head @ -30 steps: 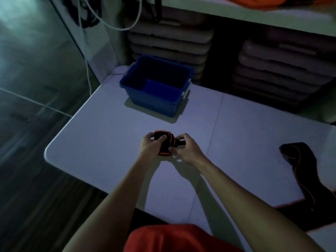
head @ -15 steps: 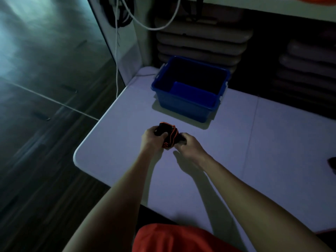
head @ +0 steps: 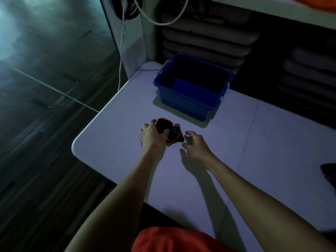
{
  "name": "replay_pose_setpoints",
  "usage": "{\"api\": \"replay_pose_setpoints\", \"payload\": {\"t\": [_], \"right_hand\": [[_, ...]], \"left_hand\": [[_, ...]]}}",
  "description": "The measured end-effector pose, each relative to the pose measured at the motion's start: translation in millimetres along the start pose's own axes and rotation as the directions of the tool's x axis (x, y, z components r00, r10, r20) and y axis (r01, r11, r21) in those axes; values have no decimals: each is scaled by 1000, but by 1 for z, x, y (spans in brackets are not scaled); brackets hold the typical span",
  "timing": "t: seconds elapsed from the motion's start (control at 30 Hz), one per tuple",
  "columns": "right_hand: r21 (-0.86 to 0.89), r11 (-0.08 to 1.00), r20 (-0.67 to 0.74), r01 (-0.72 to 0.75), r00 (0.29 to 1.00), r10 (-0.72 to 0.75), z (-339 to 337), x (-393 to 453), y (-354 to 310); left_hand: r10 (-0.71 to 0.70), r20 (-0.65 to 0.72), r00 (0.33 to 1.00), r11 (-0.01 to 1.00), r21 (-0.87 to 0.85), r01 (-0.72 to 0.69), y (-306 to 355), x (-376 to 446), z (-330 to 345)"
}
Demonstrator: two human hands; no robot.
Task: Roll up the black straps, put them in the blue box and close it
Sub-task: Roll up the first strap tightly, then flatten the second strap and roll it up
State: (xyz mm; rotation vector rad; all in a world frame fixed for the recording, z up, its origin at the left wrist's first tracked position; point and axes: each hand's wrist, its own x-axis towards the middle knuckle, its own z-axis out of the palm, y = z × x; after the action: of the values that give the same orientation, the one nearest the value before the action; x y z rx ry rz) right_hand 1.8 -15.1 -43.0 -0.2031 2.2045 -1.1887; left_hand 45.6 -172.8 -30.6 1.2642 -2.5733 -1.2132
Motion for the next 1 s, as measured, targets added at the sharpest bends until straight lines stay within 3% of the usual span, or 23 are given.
{"api": "replay_pose_setpoints", "payload": {"t": [0.1, 0.23, 0.4, 0.57, 0.7, 0.8, 0.9, 1.0], "right_hand": [[61, 998, -19, -4, 1000, 5, -15, -10, 7], [2, 999, -118, 47, 992, -47, -56, -38, 22], [36, 995, -322, 90, 944, -73, -128, -94, 61], [-121, 993, -542, -16, 839, -52, -204, -155, 124], [-167, 973, -737, -162, 676, -14, -245, -202, 187], [-157, 893, -803, -422, 581, 133, -266, -230, 224], [-123, 764, -725, -633, 583, 366, -281, -244, 254], [-169, 728, -680, -664, 613, 402, -290, -247, 276]], "left_hand": [[118, -106, 987, 992, 67, -112, 16, -19, 3], [320, -124, 939, 947, 34, -318, 52, -51, 21], [534, 45, 844, 842, -120, -526, 103, -100, 80], [677, 303, 670, 728, -140, -672, 147, -155, 148], [685, 505, 526, 666, -140, -733, 175, -192, 199], [564, 686, 459, 681, -73, -729, 193, -213, 235], [421, 811, 407, 686, 10, -728, 207, -226, 265], [356, 858, 369, 688, 26, -726, 218, -239, 285]]}}
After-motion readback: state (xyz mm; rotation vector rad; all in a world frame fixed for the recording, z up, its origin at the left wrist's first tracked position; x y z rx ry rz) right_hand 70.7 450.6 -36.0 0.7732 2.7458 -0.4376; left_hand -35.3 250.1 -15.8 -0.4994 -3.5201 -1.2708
